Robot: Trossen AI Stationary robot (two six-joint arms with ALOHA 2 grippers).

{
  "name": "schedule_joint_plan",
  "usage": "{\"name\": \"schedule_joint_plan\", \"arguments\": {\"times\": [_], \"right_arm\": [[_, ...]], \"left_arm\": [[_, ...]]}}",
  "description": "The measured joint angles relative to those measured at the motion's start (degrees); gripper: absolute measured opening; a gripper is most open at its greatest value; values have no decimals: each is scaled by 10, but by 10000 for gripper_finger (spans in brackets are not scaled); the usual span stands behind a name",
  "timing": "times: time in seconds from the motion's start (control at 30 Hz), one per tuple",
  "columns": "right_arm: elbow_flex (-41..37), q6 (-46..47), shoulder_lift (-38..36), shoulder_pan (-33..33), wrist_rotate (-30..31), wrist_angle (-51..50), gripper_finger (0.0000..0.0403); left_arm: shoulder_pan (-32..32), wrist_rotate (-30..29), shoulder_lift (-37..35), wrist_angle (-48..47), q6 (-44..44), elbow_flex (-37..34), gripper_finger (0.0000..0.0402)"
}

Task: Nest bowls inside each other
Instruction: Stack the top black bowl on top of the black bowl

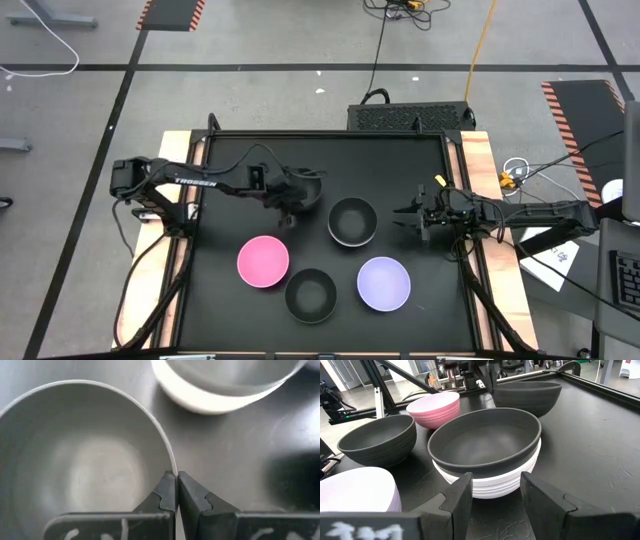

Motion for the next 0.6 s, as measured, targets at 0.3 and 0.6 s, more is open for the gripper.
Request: {"name": "schedule_joint_plan", "arguments": {"times": [0.3, 0.6], "right_arm": [[0, 0, 0, 0, 0, 0, 157], [0, 0, 0, 0, 0, 0, 157]], "left_arm": [[-50, -31, 0, 12, 52, 75, 5], [-70, -48, 0, 18, 64, 118, 5]]}}
